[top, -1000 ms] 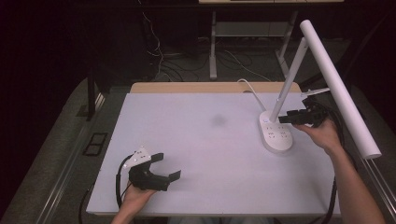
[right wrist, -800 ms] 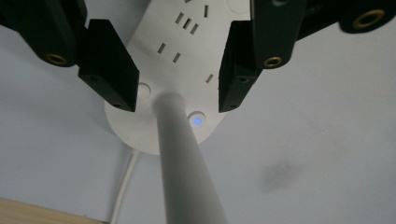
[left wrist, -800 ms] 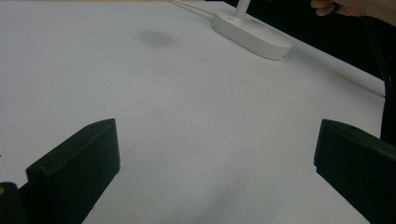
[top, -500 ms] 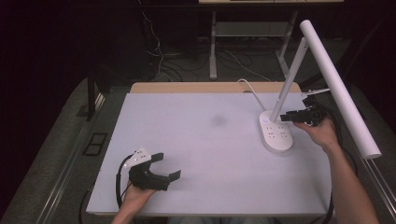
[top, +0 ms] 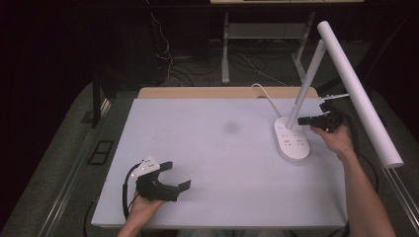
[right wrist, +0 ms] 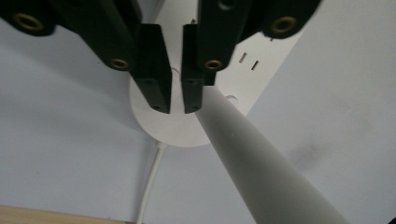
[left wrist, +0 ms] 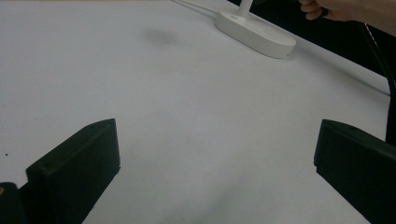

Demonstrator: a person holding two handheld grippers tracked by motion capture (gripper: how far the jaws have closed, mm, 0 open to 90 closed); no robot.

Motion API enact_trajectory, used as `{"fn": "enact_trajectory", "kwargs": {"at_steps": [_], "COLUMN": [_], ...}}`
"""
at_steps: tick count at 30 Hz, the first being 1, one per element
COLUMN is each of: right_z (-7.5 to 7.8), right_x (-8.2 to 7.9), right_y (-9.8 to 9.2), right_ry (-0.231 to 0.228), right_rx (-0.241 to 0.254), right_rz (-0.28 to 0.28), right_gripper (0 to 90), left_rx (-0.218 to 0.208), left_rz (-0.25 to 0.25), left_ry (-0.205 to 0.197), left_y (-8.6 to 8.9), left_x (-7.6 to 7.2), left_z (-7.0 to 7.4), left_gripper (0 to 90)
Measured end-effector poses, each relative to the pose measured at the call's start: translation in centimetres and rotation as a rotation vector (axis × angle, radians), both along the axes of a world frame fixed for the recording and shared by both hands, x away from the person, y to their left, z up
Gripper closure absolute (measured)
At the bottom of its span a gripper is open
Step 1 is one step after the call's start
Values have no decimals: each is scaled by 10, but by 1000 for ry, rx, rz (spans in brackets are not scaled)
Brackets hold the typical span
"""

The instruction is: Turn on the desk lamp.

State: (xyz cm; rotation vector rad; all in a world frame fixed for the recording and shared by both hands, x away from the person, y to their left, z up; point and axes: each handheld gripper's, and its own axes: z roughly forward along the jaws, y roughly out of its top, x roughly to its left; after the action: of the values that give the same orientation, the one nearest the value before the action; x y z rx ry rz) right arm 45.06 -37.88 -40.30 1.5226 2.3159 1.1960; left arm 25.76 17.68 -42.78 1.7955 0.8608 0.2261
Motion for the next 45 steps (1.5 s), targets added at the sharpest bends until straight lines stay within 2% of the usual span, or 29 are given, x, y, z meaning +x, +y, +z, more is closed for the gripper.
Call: {"fn": "enact_trajectory", "kwargs": {"at_steps": [2,4,9,16,30,37,45], "right_z": [-2,-4,-11,-18,-23,-22,-23], "right_x": [1,3,6,9,13,13,13], "right_y": [-1,-1,-3,-3,0,2,1], "right_ry": [6,11,26,24,29,32,42], "right_rx": [13,22,21,12,31,18,35], "right_rz": [1,-3,-6,-13,-15,-16,-35], "right_gripper": [895,895,895,895,895,896,897], "left_rx": [3,4,2,9,13,19,22], "left_rz": [-1,-1,1,1,2,-4,-7], "left_ry": [1,0,-2,-2,-2,-5,-1], "left_y": [0,0,0,0,0,-1,-1], "left_x": [0,0,0,0,0,-1,-1], "left_z": [0,0,0,0,0,0,0], "left_gripper": [0,0,0,0,0,0,0]}}
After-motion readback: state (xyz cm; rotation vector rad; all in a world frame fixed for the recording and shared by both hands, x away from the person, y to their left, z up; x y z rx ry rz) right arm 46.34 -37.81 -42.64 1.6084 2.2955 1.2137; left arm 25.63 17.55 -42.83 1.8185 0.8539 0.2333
